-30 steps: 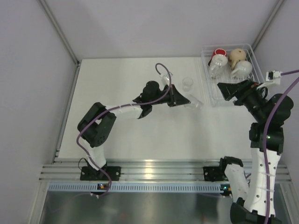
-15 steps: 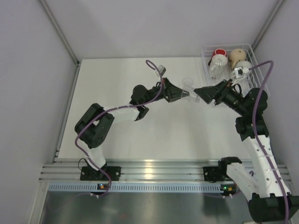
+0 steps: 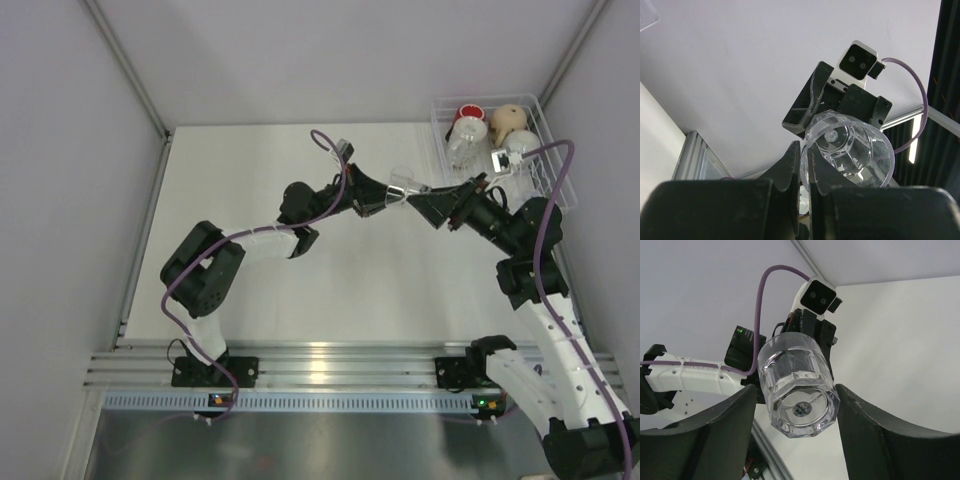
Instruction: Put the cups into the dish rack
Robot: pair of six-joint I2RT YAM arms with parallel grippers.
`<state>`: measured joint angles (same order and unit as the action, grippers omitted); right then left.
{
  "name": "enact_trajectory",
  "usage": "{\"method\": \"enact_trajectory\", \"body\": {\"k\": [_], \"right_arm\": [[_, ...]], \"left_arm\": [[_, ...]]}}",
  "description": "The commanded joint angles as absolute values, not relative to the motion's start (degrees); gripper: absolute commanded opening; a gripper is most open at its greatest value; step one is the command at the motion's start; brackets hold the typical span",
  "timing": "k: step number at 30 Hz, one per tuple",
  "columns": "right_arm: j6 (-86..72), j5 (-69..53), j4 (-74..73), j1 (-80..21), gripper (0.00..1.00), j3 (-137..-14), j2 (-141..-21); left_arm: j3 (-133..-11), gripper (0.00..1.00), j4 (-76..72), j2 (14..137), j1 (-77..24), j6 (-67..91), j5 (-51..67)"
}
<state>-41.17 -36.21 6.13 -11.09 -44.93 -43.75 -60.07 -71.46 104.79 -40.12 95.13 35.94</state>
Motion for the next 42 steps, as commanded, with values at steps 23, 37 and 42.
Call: {"method": "enact_trajectory", "body": {"k": [23, 37, 42], "right_arm": [[-43.2, -26.7, 0.5, -11.9, 0.0, -50.3, -40.6], [-33.8, -6.0, -24.5, -11.6, 0.0, -66.4, -47.7], [-28.8, 5.9, -32.6, -10.5, 0.0, -72.8, -53.5]], "left_arm": [[-59.5, 0.79, -90.1, 107.0, -41.0, 93.3, 33.0], [-54.4, 0.98, -84.4, 107.5, -41.0, 88.9, 34.3], [-56.7, 0.98, -54.9, 96.5, -41.2, 70.9, 33.5]]}}
